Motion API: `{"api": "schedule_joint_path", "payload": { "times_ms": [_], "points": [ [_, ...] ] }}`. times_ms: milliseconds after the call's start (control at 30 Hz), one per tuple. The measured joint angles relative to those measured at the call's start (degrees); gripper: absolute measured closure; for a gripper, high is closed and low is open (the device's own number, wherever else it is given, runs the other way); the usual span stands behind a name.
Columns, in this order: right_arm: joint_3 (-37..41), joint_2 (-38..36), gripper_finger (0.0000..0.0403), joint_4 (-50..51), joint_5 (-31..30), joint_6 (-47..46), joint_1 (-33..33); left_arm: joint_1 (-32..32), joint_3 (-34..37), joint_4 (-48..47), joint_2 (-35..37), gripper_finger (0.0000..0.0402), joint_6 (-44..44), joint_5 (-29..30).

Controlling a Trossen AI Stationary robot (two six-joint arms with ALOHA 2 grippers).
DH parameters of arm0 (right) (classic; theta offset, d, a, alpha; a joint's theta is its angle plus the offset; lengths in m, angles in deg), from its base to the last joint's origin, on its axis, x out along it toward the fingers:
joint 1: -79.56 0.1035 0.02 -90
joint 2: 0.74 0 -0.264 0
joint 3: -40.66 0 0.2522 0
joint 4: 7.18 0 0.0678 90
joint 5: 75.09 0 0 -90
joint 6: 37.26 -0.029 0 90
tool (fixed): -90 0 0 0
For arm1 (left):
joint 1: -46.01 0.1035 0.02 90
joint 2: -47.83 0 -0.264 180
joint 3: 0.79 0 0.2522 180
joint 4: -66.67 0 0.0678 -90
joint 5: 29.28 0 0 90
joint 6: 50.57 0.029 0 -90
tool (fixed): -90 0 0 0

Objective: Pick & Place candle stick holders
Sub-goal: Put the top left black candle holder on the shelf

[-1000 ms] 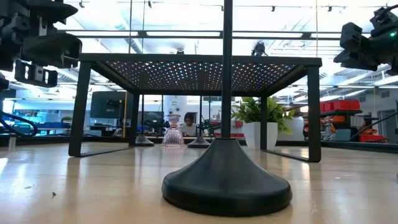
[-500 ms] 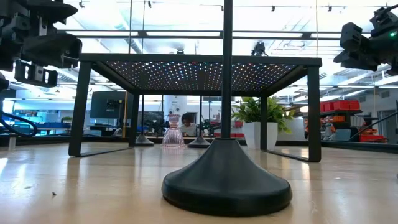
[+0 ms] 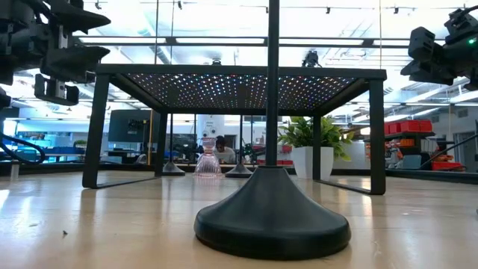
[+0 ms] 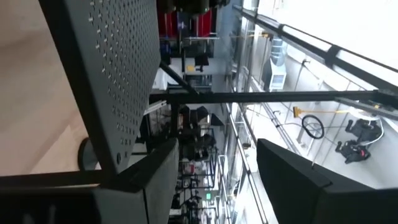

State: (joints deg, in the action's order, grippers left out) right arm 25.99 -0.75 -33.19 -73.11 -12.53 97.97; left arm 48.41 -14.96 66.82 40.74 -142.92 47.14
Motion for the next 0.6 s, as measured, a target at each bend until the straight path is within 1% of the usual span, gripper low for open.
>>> {"api": "schedule_joint_path", "payload": {
  "times_ms": [167,333,600],
  "points": [
    [0.0,0.0,0.0273,0.0,0.0,0.0,0.0,0.0,0.0,0.6,0.0,0.0184,0.0,2.1],
    [0.0,0.0,0.0273,0.0,0.0,0.0,0.0,0.0,0.0,0.7,0.0,0.0184,0.0,8.2],
    [0.0,0.0,0.0273,0.0,0.0,0.0,0.0,0.0,0.0,0.7,0.0,0.0184,0.0,8.8]
  ]
}}
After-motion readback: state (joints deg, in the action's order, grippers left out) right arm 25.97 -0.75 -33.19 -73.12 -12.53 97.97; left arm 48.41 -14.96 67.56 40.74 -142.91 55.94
